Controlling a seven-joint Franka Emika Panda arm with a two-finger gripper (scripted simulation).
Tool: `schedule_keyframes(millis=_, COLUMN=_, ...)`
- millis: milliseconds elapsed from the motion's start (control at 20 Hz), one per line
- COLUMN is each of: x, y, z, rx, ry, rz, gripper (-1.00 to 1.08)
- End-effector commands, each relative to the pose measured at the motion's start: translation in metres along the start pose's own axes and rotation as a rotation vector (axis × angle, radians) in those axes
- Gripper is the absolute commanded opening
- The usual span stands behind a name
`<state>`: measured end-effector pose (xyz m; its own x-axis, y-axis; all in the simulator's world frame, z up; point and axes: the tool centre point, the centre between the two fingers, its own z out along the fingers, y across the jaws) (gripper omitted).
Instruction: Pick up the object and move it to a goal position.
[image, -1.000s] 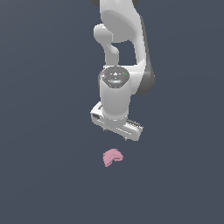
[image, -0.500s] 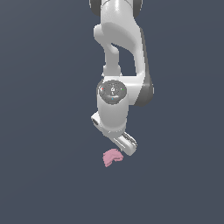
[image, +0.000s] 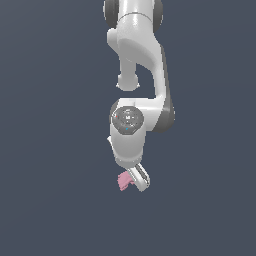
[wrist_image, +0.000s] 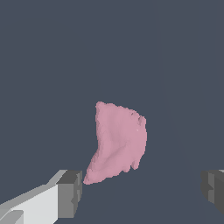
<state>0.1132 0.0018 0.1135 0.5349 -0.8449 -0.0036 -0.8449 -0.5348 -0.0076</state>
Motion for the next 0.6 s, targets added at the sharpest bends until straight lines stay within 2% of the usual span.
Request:
schedule_keyframes(millis=0, x=0.0025, y=-0.0028, z=0.0042, rx=-0.002, ry=0.001, rz=0.049, gripper=1.0)
schedule_keyframes(millis=550, x=0.0069, y=-0.0082, z=0.0133, rx=-0.007, ry=0.004, rz=0.146, gripper=1.0)
